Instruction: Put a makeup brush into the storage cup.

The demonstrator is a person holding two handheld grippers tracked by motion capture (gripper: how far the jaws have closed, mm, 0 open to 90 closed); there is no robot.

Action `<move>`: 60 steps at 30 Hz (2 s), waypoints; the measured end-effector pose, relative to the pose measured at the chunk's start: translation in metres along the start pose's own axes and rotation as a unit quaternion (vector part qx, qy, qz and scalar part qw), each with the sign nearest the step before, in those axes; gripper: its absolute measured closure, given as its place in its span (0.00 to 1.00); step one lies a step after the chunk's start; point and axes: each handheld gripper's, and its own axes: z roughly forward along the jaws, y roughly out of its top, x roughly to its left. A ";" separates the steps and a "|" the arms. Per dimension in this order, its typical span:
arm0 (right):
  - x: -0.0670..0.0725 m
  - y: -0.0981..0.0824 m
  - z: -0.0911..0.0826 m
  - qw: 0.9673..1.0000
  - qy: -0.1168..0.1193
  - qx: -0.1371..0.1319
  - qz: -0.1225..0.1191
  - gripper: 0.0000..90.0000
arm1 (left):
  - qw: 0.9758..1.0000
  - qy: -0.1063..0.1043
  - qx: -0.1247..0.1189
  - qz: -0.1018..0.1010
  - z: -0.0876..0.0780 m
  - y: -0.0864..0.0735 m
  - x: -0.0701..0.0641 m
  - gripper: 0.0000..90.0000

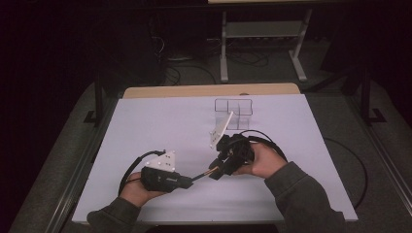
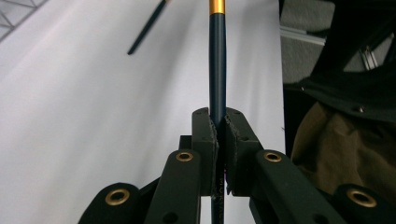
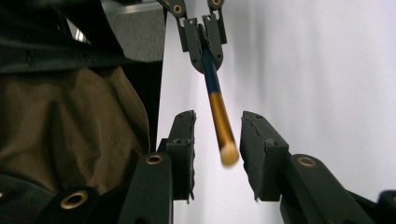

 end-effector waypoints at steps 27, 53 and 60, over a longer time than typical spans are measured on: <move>0.006 0.019 0.002 0.997 0.013 0.070 -0.025 0.93 | 0.999 -0.005 0.048 0.014 0.016 0.009 -0.005 0.84; 0.000 -0.005 -0.001 0.998 -0.022 -0.056 0.004 0.71 | 0.999 0.015 -0.044 -0.024 0.014 0.000 -0.001 0.94; -0.002 -0.010 0.002 0.995 -0.022 -0.101 0.015 0.74 | 0.997 0.024 -0.060 -0.039 0.017 0.002 0.001 0.94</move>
